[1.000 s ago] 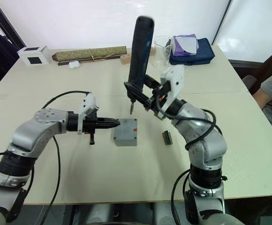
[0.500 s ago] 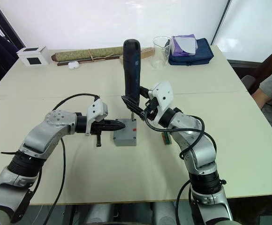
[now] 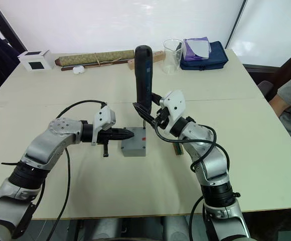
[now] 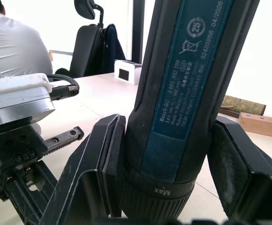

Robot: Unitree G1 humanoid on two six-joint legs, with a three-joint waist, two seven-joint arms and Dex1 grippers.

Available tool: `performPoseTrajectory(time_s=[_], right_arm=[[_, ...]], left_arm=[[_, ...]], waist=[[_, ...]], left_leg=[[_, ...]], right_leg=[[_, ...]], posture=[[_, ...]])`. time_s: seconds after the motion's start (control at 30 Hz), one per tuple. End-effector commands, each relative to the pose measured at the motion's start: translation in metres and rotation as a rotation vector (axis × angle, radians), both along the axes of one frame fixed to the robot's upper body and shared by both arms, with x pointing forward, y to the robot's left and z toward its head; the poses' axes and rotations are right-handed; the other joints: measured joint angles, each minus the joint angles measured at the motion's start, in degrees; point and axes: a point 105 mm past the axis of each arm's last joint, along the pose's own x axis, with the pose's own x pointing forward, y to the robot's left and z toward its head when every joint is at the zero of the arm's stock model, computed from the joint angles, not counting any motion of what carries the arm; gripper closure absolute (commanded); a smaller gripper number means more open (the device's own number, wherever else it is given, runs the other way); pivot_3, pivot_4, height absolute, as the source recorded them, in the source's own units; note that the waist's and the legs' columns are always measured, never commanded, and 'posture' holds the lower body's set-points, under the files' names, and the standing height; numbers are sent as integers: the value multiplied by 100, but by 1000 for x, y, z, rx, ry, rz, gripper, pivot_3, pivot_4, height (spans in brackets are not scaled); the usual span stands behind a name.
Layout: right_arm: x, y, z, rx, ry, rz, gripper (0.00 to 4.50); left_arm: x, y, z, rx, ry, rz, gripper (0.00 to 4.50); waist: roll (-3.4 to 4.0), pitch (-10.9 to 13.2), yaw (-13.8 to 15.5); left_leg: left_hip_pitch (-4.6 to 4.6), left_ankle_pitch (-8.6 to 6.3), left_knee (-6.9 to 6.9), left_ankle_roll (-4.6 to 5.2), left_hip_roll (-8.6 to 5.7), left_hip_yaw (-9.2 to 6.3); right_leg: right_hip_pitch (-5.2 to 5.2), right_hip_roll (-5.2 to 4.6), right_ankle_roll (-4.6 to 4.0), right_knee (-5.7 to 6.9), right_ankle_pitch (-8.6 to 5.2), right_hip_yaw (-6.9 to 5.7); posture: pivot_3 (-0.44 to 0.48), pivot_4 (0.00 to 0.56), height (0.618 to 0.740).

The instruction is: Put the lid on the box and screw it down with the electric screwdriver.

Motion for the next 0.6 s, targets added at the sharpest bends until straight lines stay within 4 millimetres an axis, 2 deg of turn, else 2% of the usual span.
performPoseTrajectory(time_s=[0.03,0.17,0.2,0.27,0.37,0.47,0.6], right_arm=[[-5,4,4,-29,-55,16,2343],[-7,-1,-35,-178,48,8,2343],[-7,-2,-39,-182,56,3,2343],[-7,-5,-43,-171,73,-11,2343],[-3,-8,-49,-155,106,-43,2343],[0,-8,-55,-164,129,-62,2343],[-1,-4,-58,-168,143,-59,2343]], left_arm=[[0,3,-9,35,21,16,4500],[-3,4,-14,51,19,12,4500],[-4,4,-15,56,19,13,4500],[-5,3,-17,51,22,13,4500],[-6,1,-18,44,24,10,4500],[-6,0,-18,42,25,8,4500],[-5,-1,-20,44,24,4,4500]], waist=[[0,0,0],[-3,-21,0],[-3,-35,0],[-16,-54,2],[-25,-65,0],[-32,-75,1],[-35,-90,11]], left_leg=[[0,0,0,0,0,0],[2,0,0,0,0,0],[5,0,0,0,0,0],[23,-1,-3,1,0,1],[135,-2,-53,2,1,5],[188,-3,-67,2,3,6],[188,-3,-68,2,3,5]], right_leg=[[0,0,0,0,0,0],[4,0,0,0,0,0],[7,0,0,-1,0,0],[26,0,-1,-3,-2,0],[133,0,-20,-51,-16,0],[181,-1,-39,-58,-37,0],[181,-2,-36,-57,-38,0]], posture=[[0,150,740],[0,150,740],[0,150,740],[0,150,740],[0,150,740],[0,150,740],[0,150,740]])
